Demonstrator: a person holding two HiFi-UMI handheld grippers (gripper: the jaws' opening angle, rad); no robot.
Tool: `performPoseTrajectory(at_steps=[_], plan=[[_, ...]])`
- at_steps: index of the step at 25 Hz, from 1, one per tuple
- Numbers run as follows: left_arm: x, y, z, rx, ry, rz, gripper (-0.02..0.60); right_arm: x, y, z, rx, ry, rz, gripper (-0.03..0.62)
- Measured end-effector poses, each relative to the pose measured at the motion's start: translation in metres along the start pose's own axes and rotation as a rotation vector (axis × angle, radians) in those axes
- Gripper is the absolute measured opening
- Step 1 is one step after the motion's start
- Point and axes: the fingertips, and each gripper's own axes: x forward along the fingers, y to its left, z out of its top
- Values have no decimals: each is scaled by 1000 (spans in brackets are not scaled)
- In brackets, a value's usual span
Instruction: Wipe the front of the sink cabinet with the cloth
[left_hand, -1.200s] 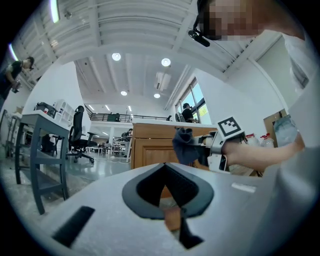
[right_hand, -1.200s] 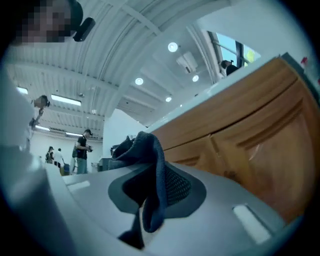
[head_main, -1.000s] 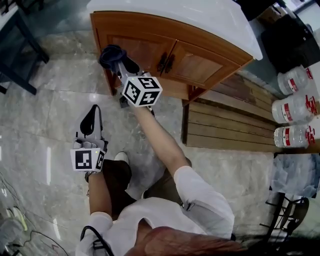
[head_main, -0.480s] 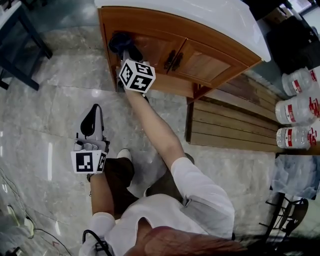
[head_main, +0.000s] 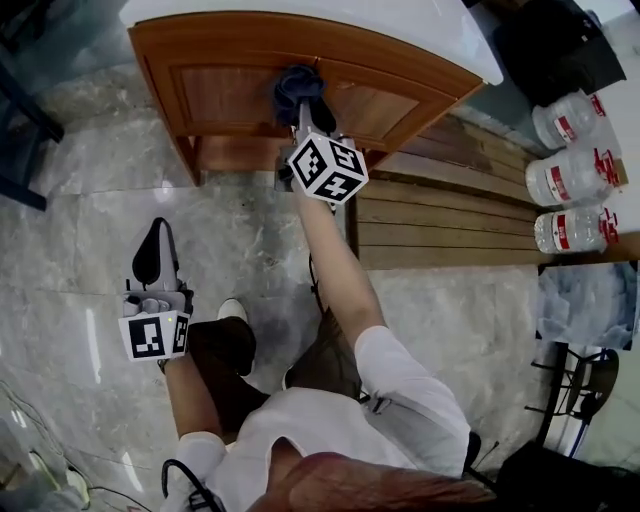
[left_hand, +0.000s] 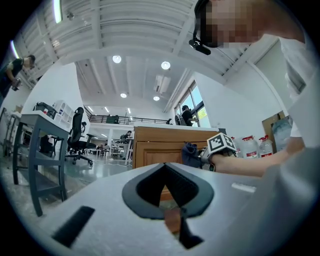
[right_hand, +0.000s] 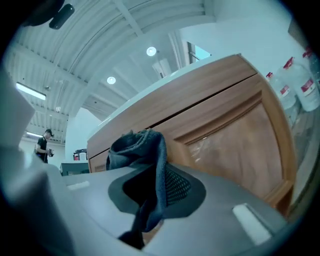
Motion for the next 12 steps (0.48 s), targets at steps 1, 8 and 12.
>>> performPoseTrajectory(at_steps=[1, 8, 12], plan=[[1, -2, -1, 0, 1, -5, 5, -7, -15, 8, 7, -14, -25, 58], [8, -12, -1, -1, 8, -37, 5, -48, -140, 56, -47, -69, -268, 58], [8, -12, -4, -4, 9, -37, 5, -72, -203, 71, -55, -84, -391, 58]])
